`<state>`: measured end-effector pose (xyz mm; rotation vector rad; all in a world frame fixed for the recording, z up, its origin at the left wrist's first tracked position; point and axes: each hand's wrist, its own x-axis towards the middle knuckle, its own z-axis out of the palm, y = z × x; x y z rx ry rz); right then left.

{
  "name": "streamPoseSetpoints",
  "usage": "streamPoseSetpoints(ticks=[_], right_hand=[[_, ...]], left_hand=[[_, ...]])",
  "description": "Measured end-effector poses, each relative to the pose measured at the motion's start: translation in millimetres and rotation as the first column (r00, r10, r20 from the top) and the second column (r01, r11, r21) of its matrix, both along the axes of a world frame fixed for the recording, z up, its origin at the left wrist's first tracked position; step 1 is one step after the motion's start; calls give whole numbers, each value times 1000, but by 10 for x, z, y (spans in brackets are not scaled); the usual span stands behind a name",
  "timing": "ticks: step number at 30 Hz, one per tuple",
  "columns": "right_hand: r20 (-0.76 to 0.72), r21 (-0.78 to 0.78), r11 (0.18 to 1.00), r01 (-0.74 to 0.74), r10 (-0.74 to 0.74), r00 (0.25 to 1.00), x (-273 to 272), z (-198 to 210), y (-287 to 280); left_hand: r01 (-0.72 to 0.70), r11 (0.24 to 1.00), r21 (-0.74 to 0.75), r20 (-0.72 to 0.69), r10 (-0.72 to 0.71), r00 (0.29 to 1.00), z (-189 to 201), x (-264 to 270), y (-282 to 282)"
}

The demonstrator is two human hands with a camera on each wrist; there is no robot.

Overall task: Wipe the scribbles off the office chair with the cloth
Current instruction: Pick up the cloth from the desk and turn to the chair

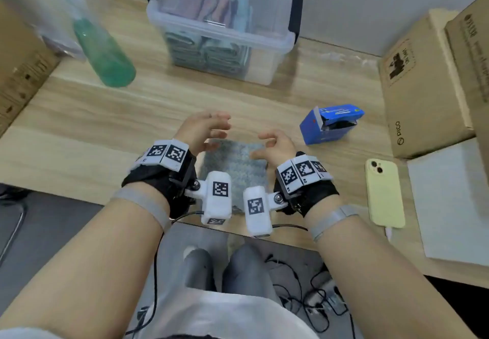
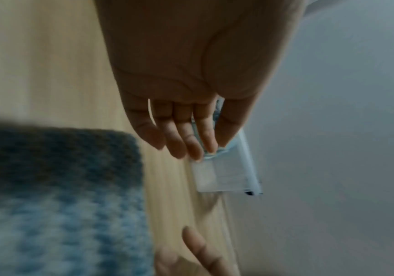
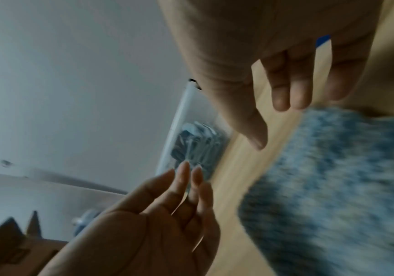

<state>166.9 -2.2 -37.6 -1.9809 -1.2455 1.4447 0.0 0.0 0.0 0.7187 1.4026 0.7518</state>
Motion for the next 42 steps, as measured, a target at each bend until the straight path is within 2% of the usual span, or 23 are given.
streamPoseSetpoints(ticks=[3, 5, 8, 10, 12, 14, 16, 18, 20, 23, 26, 29, 35, 39, 42], right_hand=[[143, -84, 995, -46, 57, 988, 10, -212, -107], [162, -90, 995, -48, 62, 985, 8, -284, -190], [150, -29, 997, -66, 69, 986, -50, -281, -224], [115, -42, 996, -74, 78, 990, -123, -284, -240], [20, -88, 992, -86, 88, 996, -204, -245, -265], [-212, -147, 985, -94, 62, 975, -302, -184, -271], [-439, -221, 967, -127, 18, 898, -436, -131, -278], [-546, -242, 953, -184, 23, 837, -630, -113, -293], [-583, -226, 942, -246, 71, 809, -901, -84, -350], [-632, -225, 894, -388, 169, 756, -1360, -25, -535], [-688, -248, 803, -541, 247, 682, -1830, -16, -824], [-711, -234, 688, -687, 362, 604, -2199, -53, -1219], [-733, -199, 413, -889, 539, 415, -2638, -177, -2185], [-656, -303, 253, -919, 643, 394, -2878, -307, -2983], [-583, -350, 168, -922, 731, 355, -3037, -410, -3610]], left_hand=[[-105, 990, -99, -188, 85, 979, -321, -133, -138], [-72, 977, -199, -295, 11, 955, -482, -201, -261], [-20, 967, -256, -321, -65, 945, -543, -218, -364], [0, 963, -270, -278, -77, 958, -557, -215, -397], [-4, 956, -293, -194, -56, 979, -565, -230, -450], [-78, 961, -265, -114, 49, 992, -566, -303, -527], [-180, 966, -187, -52, 173, 984, -562, -423, -660], [-299, 949, -101, 22, 303, 953, -550, -575, -847], [-429, 903, -26, 44, 430, 902, -541, -742, -1082], [-606, 794, 43, 24, 605, 796, -522, -983, -1487], [-756, 653, 52, 22, 756, 654, -520, -1190, -1962], [-881, 473, 11, 42, 880, 473, -534, -1323, -2497], [-972, 224, -65, 42, 974, 222, -711, -1376, -3655], [-992, 96, -84, 43, 995, 93, -853, -1331, -4441], [-995, -18, -96, 53, 998, -23, -944, -1287, -5041]])
